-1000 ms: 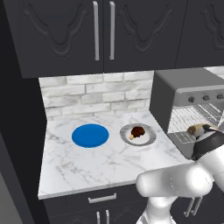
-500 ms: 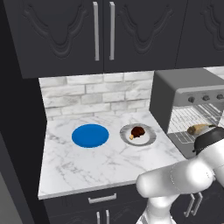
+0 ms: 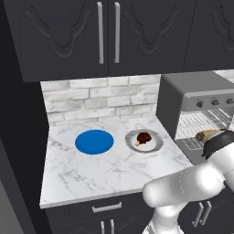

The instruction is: Open the toaster oven door. Place the baguette on the bottom rack in the toaster oven and place the steak on the top rack.

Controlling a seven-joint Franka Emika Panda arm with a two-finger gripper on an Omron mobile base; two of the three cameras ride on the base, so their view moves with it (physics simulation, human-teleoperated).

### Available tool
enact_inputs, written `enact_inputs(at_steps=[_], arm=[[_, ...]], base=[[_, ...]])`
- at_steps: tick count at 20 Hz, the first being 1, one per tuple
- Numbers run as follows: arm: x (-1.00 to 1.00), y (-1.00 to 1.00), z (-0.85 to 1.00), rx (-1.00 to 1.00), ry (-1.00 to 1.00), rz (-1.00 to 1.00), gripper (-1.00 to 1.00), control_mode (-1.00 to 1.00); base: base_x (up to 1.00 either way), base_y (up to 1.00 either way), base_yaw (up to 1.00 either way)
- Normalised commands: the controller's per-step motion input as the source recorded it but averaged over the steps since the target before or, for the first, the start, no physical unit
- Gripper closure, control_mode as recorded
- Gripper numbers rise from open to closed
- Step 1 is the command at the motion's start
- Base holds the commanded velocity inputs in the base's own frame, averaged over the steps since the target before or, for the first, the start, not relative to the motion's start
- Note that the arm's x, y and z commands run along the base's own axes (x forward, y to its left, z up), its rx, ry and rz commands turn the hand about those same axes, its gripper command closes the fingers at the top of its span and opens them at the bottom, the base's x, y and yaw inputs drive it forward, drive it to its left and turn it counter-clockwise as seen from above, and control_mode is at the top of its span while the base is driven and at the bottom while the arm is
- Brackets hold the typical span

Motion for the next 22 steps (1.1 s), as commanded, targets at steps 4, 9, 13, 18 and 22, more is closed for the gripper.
enact_inputs(at_steps=[4,9,13,18,22], arm=[[0.26,0.04,0.01,-0.07,0.00,0.00,-1.00,-1.00],[0.25,0.10,0.02,-0.11,0.00,0.00,-1.00,-1.00],[0.13,0.16,-0.03,-0.07,0.00,0.00,-1.00,-1.00],[0.08,0.12,-0.02,0.00,0.00,0.00,-1.00,-1.00],[0.20,0.13,0.00,0.00,0.00,0.00,-1.00,-1.00]], base=[[0.00,0.00,0.00],[0.00,0.00,0.00],[0.00,0.00,0.00],[0.00,0.00,0.00],[0.00,0.00,0.00]])
